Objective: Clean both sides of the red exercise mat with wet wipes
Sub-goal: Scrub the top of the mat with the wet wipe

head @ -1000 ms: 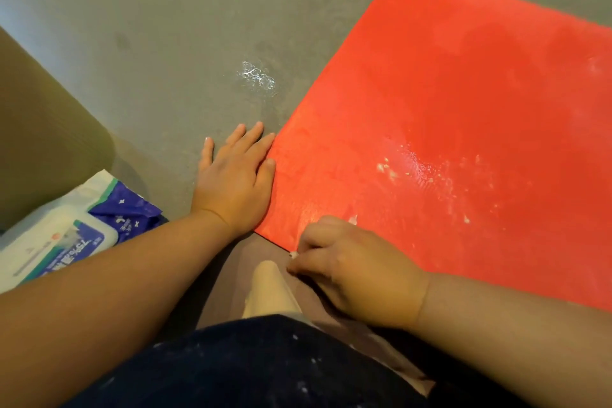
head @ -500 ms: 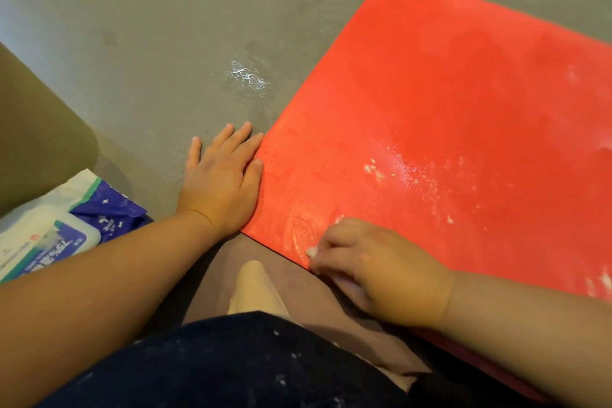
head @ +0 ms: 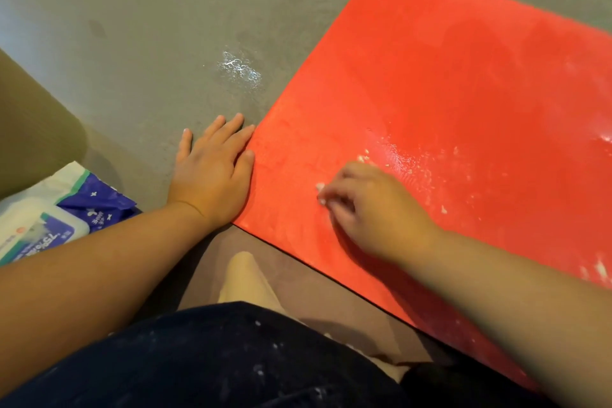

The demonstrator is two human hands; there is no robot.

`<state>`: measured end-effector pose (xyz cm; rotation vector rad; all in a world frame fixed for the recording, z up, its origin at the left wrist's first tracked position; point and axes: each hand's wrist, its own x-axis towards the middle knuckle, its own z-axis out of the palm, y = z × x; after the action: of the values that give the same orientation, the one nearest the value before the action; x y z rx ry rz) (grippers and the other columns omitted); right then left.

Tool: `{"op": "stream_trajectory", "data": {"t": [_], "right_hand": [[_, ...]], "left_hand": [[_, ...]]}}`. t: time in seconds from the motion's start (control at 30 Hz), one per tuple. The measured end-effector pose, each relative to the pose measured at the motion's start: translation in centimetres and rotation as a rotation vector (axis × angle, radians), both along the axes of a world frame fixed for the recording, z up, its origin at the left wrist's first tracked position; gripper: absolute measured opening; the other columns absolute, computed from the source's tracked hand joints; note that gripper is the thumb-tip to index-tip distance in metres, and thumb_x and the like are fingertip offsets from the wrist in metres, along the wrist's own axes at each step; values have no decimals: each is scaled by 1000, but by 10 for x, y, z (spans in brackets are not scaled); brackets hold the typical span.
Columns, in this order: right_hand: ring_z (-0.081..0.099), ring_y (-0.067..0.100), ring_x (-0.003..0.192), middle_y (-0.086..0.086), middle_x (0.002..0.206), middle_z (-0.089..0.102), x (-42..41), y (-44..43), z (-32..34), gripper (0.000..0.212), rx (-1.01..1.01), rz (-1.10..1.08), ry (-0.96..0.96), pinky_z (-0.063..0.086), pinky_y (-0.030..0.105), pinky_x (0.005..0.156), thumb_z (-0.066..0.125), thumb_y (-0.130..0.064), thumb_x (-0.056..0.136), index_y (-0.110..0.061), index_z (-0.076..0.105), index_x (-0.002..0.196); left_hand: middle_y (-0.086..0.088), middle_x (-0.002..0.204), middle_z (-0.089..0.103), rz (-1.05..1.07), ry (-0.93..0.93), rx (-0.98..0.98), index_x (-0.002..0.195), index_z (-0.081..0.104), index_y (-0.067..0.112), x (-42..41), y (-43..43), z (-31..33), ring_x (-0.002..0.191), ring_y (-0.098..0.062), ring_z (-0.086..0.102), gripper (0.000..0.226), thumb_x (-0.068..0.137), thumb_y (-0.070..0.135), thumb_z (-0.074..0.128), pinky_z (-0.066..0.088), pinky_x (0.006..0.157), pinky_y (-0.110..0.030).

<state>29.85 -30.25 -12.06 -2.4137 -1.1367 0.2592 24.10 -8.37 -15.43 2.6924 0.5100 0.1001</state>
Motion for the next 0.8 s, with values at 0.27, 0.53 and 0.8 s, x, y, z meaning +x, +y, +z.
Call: {"op": "stream_trajectory", "data": {"t": [0.27,0.53,0.8], "right_hand": [[58,19,82,-3,86,59,-48,-33,14,20,-89,161,130,48,27,68,54,-23,88,-22,73,95],[58,24,96,6,96,62,12,13,3,16,-57,-170,77,39,29,81,62,-15,87,-16,74,97],[58,14,79,-4,84,58,-57,-43,19,26,-115,208,225,50,27,67,47,-29,91,-24,73,90]], "left_hand": [[9,156,29,-6,-8,-8,147,35,32,-1,-1,1,146,-11,15,59,90,42,22,-1,119,-45],[7,154,33,-10,-23,0,145,38,31,0,0,0,145,-14,19,58,89,40,25,2,119,-46],[5,153,35,-14,-43,0,144,40,29,-1,0,1,145,-16,22,57,90,39,26,3,118,-47]]}}
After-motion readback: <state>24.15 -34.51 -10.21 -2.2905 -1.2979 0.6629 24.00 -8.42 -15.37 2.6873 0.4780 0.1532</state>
